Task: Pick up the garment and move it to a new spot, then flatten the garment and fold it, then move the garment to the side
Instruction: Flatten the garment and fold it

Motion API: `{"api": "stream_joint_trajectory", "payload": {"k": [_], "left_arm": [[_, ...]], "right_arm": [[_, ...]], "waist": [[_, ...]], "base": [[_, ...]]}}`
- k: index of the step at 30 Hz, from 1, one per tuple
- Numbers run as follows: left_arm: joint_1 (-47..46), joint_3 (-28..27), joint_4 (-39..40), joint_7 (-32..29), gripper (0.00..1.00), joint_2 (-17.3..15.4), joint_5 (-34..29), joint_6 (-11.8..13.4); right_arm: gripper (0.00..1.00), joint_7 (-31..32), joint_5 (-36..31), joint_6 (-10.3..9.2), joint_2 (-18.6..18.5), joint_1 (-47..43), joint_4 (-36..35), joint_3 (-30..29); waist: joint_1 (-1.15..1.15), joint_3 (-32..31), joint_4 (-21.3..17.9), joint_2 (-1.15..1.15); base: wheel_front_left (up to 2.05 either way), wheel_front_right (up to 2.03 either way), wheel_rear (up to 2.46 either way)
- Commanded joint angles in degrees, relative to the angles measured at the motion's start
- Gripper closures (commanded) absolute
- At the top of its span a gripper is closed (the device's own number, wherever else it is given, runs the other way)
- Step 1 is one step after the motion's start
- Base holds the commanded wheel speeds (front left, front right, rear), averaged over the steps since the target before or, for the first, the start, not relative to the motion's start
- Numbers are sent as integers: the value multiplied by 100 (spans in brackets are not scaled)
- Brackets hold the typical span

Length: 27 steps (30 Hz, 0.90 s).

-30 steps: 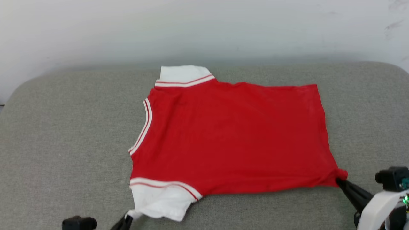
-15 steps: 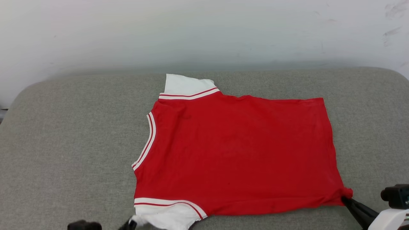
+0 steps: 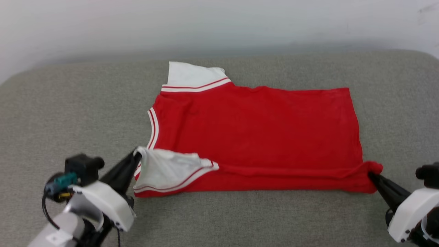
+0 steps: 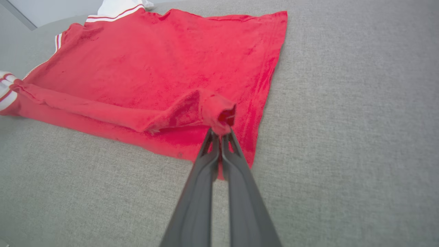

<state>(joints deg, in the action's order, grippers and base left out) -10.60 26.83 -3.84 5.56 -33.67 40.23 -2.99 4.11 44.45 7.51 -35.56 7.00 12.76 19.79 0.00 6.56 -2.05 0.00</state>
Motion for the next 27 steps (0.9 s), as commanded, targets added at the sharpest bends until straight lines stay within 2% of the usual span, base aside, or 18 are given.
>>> {"api": "stream_joint_trajectory", "payload": {"k": [1,7,16,21,27], "left_arm": [[-267,0,-151,-41,100,-15,-90,-61],[-1324,70,-931,-41,100,53,-190,-277],[-2404,414,-2242,6,100,177,-209,-426],[-2822,853,-2907,-13,100,317,-201,-442],[-3026,1440,-3491,65,100,455,186,-443]], "right_arm": [[100,45,50,-4,55,163,-17,-27],[100,119,16,-4,128,718,132,29],[100,94,-43,-4,316,1719,731,436],[100,107,-26,-4,452,2164,1314,725],[100,-31,17,-5,544,2356,1850,1124]], "waist": [[0,214,-79,0],[0,636,-204,0],[0,1154,-333,0],[0,1367,-314,0],[0,1461,-298,0]], "base": [[0,0,0],[0,0,0],[0,0,0],[0,0,0],[0,0,0]]}}
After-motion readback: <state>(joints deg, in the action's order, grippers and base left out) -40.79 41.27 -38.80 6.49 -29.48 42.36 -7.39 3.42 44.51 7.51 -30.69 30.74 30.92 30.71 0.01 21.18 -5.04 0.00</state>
